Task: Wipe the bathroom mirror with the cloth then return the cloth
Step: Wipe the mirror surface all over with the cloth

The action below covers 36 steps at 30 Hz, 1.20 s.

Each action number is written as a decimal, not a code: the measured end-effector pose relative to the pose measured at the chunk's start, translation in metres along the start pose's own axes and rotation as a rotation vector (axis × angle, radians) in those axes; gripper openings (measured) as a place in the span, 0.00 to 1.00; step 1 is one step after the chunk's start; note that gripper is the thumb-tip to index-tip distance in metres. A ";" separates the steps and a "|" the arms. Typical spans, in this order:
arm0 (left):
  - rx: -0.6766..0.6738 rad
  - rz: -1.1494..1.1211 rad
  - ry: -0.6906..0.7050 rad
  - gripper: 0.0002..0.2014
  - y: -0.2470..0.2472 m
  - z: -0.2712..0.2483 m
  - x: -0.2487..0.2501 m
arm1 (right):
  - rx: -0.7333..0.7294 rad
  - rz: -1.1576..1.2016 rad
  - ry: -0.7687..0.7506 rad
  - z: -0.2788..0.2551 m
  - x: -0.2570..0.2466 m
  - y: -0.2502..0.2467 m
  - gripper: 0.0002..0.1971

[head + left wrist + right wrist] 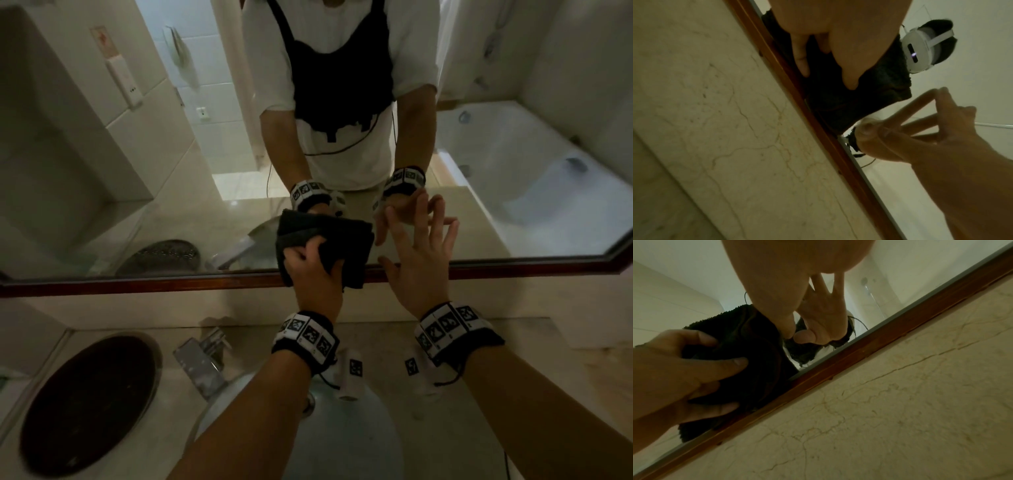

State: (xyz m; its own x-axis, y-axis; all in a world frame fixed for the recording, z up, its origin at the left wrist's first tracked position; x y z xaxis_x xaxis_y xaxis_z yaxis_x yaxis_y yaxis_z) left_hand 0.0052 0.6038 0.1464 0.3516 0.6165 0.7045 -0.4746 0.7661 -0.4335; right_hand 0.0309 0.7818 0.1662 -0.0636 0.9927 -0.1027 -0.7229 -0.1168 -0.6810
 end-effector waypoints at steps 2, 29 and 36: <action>0.017 -0.009 0.031 0.22 -0.010 0.005 -0.003 | -0.001 0.002 -0.007 0.000 0.002 -0.001 0.49; 0.099 -0.015 0.089 0.22 0.010 0.009 0.040 | 0.131 0.055 0.145 0.015 0.027 -0.004 0.44; 0.063 0.006 0.038 0.20 0.002 0.001 0.006 | 0.138 0.077 0.187 0.014 0.018 -0.005 0.43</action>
State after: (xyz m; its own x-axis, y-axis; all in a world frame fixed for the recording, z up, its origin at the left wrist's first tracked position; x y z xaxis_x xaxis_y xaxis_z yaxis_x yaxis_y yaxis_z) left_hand 0.0051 0.6089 0.1502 0.3780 0.6287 0.6796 -0.5263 0.7498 -0.4009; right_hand 0.0238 0.8011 0.1778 -0.0033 0.9565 -0.2917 -0.8087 -0.1742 -0.5619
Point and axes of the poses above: each hand's wrist, its own z-axis towards the middle knuckle, its own y-axis out of the palm, x = y × z, the point moved 1 cm from there along z, towards the middle knuckle, and after that the axes turned 6 degrees about x, right-handed, at the moved point
